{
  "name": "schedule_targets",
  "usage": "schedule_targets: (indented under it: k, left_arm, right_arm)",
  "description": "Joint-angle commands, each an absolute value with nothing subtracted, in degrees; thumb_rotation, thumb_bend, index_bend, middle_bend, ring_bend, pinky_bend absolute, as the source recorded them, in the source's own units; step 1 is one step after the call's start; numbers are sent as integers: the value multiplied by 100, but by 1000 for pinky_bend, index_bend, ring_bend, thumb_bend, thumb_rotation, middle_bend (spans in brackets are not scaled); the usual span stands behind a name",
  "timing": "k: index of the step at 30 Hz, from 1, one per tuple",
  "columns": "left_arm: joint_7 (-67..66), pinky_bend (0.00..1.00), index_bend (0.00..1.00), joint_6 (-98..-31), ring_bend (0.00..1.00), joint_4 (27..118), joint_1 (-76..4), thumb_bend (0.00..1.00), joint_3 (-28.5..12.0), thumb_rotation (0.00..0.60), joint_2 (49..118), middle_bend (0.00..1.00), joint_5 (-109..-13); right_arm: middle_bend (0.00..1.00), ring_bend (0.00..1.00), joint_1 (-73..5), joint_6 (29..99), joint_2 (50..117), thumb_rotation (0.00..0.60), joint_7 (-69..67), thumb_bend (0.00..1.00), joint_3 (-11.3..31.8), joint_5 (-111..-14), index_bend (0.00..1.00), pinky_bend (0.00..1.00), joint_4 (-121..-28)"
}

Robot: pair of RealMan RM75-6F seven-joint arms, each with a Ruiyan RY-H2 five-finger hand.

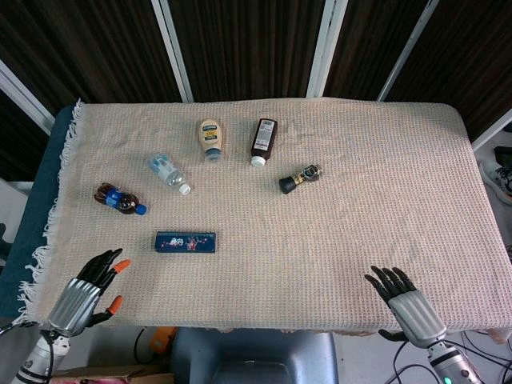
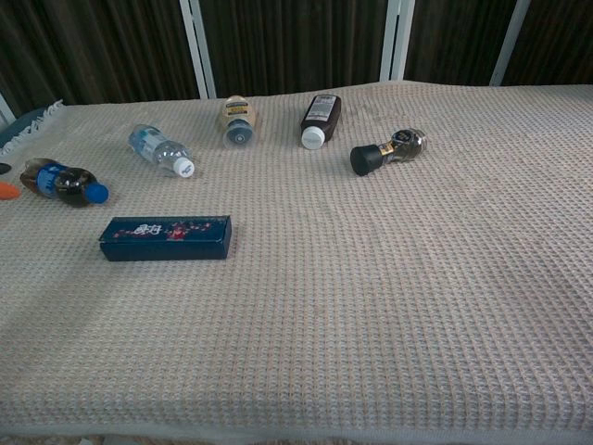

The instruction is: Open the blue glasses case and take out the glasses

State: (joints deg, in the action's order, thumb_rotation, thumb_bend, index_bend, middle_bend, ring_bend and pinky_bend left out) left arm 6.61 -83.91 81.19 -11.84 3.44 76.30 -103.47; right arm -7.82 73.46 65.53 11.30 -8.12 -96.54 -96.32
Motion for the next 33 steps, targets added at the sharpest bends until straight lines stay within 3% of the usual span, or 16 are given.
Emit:
schedule_targets:
  k: [1, 9, 18, 24, 33]
  left_arm:
    - [531, 141, 160, -8059, 0, 7999, -1572, 393, 148, 600, 8055, 0, -10440]
    - [-425, 110, 165, -6770, 0, 8265, -2273, 392, -332, 600, 8489, 0, -9635]
    - [-1202, 115, 186, -6104, 0, 7949, -2720, 391, -757, 600, 9151, 0, -8709]
    - [-1250, 116, 202, -6013, 0, 7604, -2904, 383, -806, 600, 9502, 0, -8488]
    - [-1233, 117, 304, -6026, 0, 7125, -3113, 380, -898, 600, 9919, 3, -8254]
  right_arm:
    - [0, 0, -795, 7342, 6544, 600, 1092, 188, -792, -9637, 0, 0, -9635]
    - [0, 0, -824, 7319, 6518, 600, 1037, 188, -759, -9596, 0, 0, -9626]
    - [0, 0, -821, 7356, 6444, 600, 930, 188, -694, -9486, 0, 0, -9642]
    - [0, 0, -827, 7362, 6422, 600, 886, 188, -664, -9443, 0, 0, -9644]
    - [0, 0, -822, 7385, 6386, 600, 826, 188, -656, -9437, 0, 0, -9659]
